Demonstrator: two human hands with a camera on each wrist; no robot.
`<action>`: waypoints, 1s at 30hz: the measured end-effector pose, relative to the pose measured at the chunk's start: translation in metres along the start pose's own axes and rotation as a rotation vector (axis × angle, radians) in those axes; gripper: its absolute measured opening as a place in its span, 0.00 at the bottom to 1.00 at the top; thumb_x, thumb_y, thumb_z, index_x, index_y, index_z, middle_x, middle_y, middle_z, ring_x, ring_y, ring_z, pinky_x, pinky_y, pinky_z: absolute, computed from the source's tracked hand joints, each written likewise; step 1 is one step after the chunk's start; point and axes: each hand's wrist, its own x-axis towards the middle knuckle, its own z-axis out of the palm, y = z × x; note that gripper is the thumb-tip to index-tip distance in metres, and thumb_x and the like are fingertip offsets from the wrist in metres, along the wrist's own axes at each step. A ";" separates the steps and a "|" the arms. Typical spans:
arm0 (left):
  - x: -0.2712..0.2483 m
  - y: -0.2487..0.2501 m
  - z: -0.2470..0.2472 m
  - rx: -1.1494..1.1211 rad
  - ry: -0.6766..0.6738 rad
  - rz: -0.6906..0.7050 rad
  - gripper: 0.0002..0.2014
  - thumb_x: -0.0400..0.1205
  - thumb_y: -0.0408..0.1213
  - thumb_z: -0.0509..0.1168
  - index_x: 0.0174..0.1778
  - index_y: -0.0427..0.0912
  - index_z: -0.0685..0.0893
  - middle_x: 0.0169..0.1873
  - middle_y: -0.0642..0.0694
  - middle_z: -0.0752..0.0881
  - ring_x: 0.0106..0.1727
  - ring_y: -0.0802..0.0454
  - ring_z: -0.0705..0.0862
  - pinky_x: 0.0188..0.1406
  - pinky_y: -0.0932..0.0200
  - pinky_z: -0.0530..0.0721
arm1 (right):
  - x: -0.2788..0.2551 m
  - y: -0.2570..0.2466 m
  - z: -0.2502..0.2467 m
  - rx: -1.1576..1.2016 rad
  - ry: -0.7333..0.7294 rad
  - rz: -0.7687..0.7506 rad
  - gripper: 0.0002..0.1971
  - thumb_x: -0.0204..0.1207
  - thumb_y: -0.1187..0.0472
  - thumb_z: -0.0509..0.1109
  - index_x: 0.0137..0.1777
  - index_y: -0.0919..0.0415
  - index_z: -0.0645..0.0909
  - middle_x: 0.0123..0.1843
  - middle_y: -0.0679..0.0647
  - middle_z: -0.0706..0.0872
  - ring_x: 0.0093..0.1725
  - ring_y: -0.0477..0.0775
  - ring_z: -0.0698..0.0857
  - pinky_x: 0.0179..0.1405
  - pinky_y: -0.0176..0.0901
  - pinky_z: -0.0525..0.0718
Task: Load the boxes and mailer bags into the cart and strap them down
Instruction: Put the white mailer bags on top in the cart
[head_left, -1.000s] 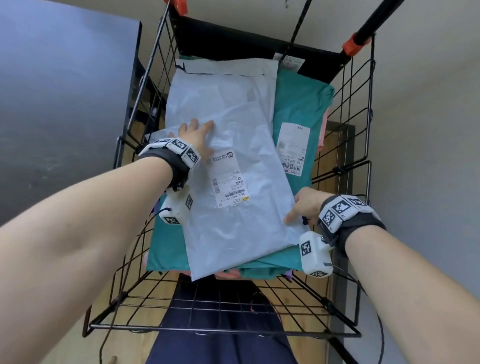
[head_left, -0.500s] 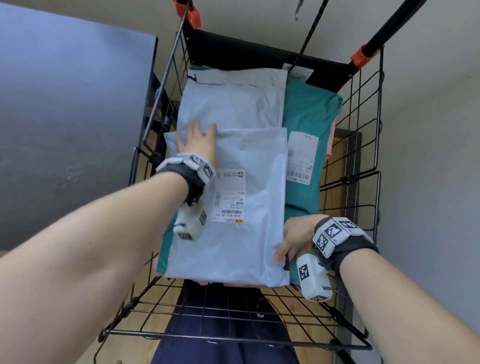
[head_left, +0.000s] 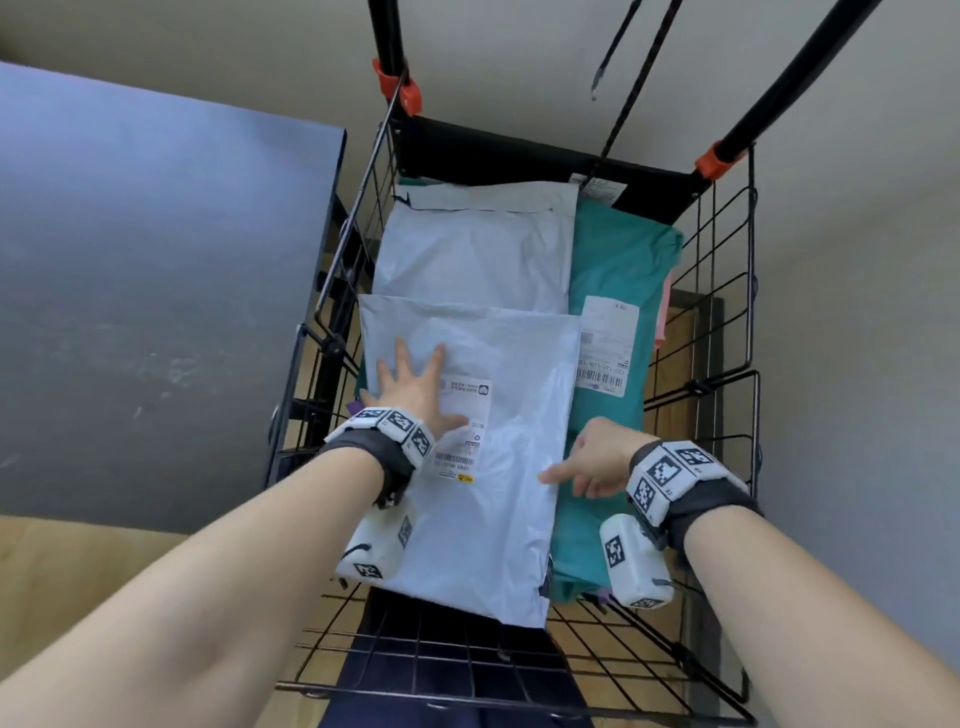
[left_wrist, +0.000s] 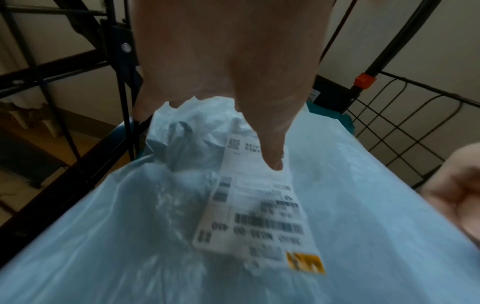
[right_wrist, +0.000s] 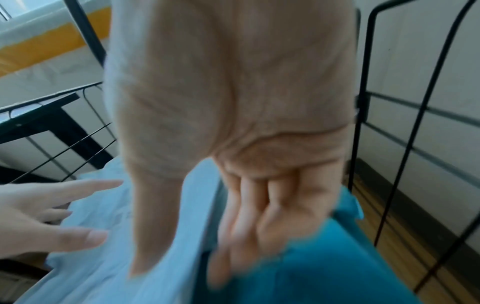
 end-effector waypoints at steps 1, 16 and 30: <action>0.006 -0.001 -0.005 0.002 0.025 0.002 0.51 0.72 0.59 0.71 0.81 0.62 0.41 0.81 0.43 0.31 0.83 0.34 0.39 0.77 0.29 0.56 | 0.003 0.003 -0.009 -0.015 0.239 -0.037 0.20 0.67 0.44 0.78 0.37 0.62 0.80 0.31 0.54 0.84 0.34 0.55 0.82 0.38 0.44 0.81; 0.059 0.005 -0.020 -0.072 -0.109 0.015 0.57 0.67 0.60 0.75 0.77 0.73 0.35 0.78 0.43 0.24 0.79 0.21 0.40 0.75 0.24 0.55 | 0.065 -0.012 0.005 -0.398 0.389 -0.304 0.63 0.66 0.41 0.77 0.83 0.60 0.32 0.84 0.53 0.31 0.84 0.49 0.36 0.81 0.46 0.37; -0.048 0.040 0.050 0.570 -0.332 0.549 0.59 0.64 0.66 0.72 0.79 0.67 0.34 0.80 0.47 0.26 0.81 0.36 0.30 0.74 0.25 0.37 | 0.008 -0.007 0.000 -0.146 0.274 -0.225 0.52 0.69 0.51 0.78 0.84 0.57 0.47 0.86 0.51 0.47 0.84 0.54 0.54 0.80 0.53 0.62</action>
